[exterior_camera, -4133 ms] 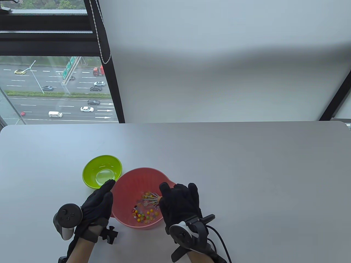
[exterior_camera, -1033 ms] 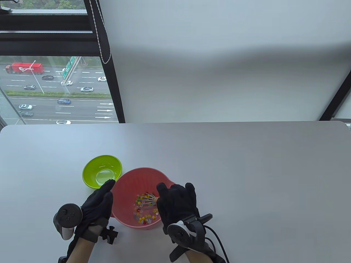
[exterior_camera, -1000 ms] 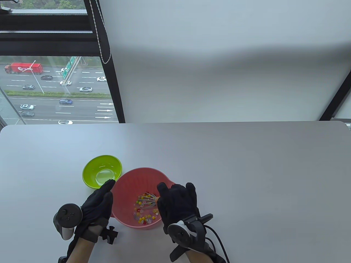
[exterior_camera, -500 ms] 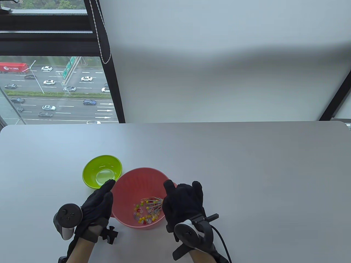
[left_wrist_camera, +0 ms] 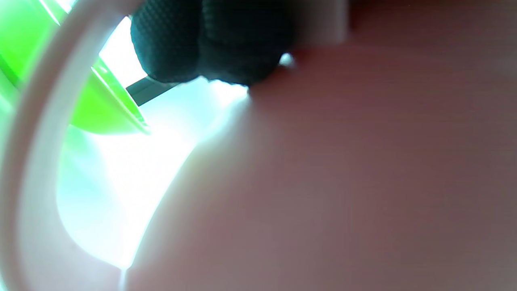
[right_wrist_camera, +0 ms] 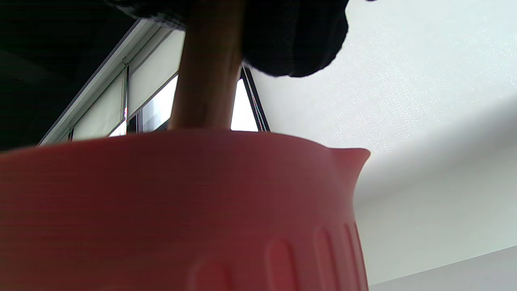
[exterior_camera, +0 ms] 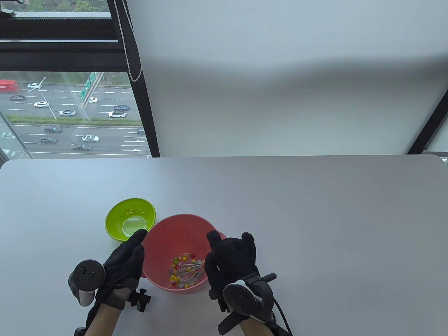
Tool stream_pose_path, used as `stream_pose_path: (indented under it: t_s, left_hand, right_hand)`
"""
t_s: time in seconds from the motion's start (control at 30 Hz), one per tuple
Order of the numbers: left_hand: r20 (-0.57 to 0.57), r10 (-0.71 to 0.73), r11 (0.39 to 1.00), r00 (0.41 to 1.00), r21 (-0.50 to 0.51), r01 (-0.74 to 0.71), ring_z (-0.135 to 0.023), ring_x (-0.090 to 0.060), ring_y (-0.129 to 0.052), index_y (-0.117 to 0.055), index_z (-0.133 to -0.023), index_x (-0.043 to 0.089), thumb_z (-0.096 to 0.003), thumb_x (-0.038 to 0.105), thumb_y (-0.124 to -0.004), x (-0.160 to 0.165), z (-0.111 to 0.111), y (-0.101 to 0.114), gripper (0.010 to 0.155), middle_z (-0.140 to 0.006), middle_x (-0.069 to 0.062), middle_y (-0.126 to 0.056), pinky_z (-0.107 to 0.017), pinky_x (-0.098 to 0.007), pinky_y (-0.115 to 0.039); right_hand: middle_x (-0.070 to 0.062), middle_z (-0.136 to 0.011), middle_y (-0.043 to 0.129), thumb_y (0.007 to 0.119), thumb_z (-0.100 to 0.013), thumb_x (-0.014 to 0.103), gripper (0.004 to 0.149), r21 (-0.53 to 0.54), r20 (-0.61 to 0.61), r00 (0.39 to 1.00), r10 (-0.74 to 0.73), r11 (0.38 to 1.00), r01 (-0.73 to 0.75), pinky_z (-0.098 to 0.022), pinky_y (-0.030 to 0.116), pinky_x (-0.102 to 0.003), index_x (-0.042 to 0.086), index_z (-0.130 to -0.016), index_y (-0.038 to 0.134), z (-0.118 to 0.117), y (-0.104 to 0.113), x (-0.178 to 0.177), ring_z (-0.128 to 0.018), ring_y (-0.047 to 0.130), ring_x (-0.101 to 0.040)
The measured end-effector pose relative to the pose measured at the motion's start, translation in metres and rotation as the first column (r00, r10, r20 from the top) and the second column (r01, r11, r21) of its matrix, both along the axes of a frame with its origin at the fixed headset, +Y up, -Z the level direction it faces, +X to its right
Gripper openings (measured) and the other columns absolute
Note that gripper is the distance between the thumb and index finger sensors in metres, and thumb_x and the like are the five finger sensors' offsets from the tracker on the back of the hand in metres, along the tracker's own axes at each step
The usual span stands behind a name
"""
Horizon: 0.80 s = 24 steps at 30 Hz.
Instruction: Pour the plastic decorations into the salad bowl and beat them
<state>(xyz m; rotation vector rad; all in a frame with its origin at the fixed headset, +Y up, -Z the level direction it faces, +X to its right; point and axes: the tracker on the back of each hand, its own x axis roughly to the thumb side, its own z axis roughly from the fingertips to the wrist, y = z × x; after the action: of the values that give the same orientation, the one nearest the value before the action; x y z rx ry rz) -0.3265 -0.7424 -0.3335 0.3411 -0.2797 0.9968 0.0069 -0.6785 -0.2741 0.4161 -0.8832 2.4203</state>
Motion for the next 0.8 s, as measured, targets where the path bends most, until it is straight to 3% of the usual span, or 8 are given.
stream_pose_path:
  t_s: [0.2,0.4,0.63,0.8]
  left_hand:
    - [-0.001,-0.003,1.0,1.0,0.0,0.003,-0.06,-0.034,-0.088,-0.069,-0.103,0.019,-0.0555,0.052,-0.06,0.0,0.0,0.0,0.059,-0.049,-0.003,-0.094,-0.074,-0.056,-0.052]
    - [-0.001,-0.004,1.0,1.0,0.0,0.004,-0.06,-0.034,-0.088,-0.069,-0.103,0.019,-0.0555,0.052,-0.06,0.0,0.0,0.0,0.058,-0.049,-0.003,-0.094,-0.074,-0.056,-0.052]
    - [0.0,-0.006,1.0,1.0,0.001,0.006,-0.06,-0.034,-0.088,-0.069,-0.103,0.019,-0.0555,0.052,-0.06,0.0,0.0,0.0,0.059,-0.049,-0.003,-0.094,-0.074,-0.056,-0.052]
    - [-0.001,-0.006,1.0,1.0,0.002,0.006,-0.06,-0.034,-0.088,-0.069,-0.103,0.019,-0.0555,0.052,-0.06,0.0,0.0,0.0,0.059,-0.049,-0.003,-0.094,-0.074,-0.056,-0.052]
  right_hand:
    - [0.014,-0.079,0.08,0.06,-0.061,0.054,0.054,-0.014,-0.026,0.999,0.044,0.999,-0.044,-0.079,0.033,-0.054,0.037,-0.11,0.042,0.001,-0.006,-0.01,-0.086,0.075,-0.022]
    - [0.015,-0.09,0.072,0.072,-0.058,0.057,0.066,0.064,0.015,0.984,0.179,0.982,-0.18,-0.079,0.031,-0.054,0.041,-0.111,0.036,0.006,-0.009,-0.023,-0.093,0.068,-0.023]
    - [0.011,-0.093,0.07,0.074,-0.059,0.052,0.067,0.072,0.039,0.981,0.188,0.979,-0.19,-0.078,0.03,-0.055,0.042,-0.111,0.034,0.006,-0.007,-0.021,-0.095,0.065,-0.027]
    - [0.012,-0.093,0.078,0.084,-0.053,0.053,0.081,0.126,0.08,0.991,0.111,0.985,-0.121,-0.077,0.036,-0.055,0.03,-0.113,0.034,0.008,-0.004,-0.014,-0.095,0.07,-0.027]
